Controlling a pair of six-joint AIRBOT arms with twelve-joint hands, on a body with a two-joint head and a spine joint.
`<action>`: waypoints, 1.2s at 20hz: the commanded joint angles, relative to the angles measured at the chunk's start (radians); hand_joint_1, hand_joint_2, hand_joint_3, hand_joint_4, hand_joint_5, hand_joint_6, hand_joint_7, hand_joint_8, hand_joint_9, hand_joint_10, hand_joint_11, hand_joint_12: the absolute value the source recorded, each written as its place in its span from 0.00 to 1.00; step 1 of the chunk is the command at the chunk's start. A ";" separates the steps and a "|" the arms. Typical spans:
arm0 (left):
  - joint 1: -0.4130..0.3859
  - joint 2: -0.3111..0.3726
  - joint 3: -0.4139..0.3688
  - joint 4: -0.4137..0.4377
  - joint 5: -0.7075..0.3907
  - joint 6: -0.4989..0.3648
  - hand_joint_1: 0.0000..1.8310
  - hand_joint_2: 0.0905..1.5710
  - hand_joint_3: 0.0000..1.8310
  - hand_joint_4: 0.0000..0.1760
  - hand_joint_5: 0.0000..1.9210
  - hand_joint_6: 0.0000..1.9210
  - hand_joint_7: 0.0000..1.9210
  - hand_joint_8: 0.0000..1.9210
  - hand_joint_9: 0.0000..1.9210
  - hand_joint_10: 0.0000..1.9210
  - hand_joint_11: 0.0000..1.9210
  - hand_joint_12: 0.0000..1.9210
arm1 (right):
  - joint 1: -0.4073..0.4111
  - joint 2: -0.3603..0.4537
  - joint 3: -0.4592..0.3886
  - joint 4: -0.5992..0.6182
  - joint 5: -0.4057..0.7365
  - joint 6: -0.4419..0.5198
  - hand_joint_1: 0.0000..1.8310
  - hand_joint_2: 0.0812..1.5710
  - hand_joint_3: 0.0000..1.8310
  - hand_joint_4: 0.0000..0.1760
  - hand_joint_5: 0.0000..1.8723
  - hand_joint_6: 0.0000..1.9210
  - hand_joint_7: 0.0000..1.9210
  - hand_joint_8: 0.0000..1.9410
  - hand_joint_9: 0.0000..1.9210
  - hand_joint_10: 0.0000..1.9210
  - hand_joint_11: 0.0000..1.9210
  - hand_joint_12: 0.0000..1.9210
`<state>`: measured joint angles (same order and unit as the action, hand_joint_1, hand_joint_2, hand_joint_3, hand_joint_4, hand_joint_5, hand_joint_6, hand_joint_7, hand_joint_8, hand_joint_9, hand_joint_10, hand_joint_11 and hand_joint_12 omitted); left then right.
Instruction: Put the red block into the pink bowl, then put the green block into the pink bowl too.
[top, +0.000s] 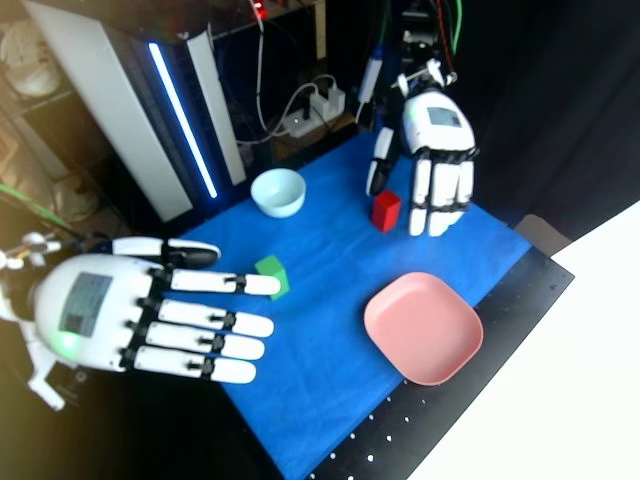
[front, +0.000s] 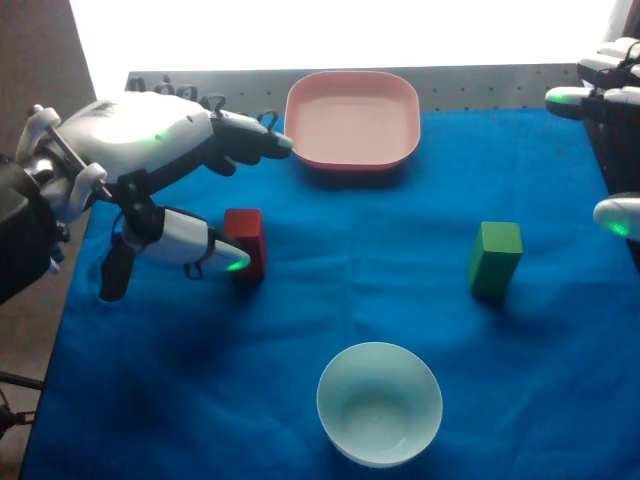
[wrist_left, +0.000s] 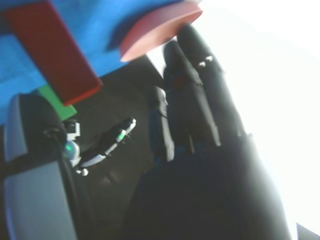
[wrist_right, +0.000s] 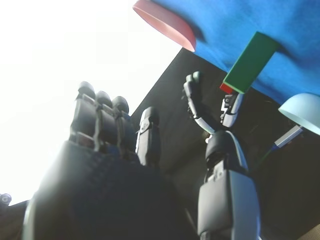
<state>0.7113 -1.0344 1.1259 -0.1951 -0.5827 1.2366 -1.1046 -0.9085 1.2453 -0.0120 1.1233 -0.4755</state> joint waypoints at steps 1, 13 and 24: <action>-0.017 -0.009 0.007 0.000 -0.109 -0.002 0.55 0.52 0.00 0.35 0.30 0.00 0.38 0.00 0.45 0.00 0.23 0.45 | 0.015 0.001 0.004 0.033 0.118 0.004 0.19 0.70 0.00 0.98 0.15 0.00 0.06 0.00 0.02 0.00 0.00 0.00; -0.017 -0.060 0.050 -0.018 -0.082 -0.025 0.68 0.63 0.00 0.00 0.53 0.27 0.62 0.31 0.61 0.10 0.36 0.77 | 0.015 0.000 0.006 0.033 0.118 0.004 0.21 0.70 0.00 1.00 0.14 0.00 0.06 0.00 0.02 0.00 0.00 0.00; -0.056 -0.046 0.063 0.011 -0.075 -0.036 0.69 0.64 0.00 0.00 0.67 0.13 0.56 0.55 0.53 0.91 0.54 1.00 | 0.015 -0.001 0.005 0.033 0.118 0.006 0.21 0.71 0.00 1.00 0.15 0.00 0.07 0.00 0.03 0.00 0.00 0.00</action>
<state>0.6666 -1.0821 1.1866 -0.1913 -0.5404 1.2037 -1.1046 -0.9100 1.2465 -0.0116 1.1240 -0.4751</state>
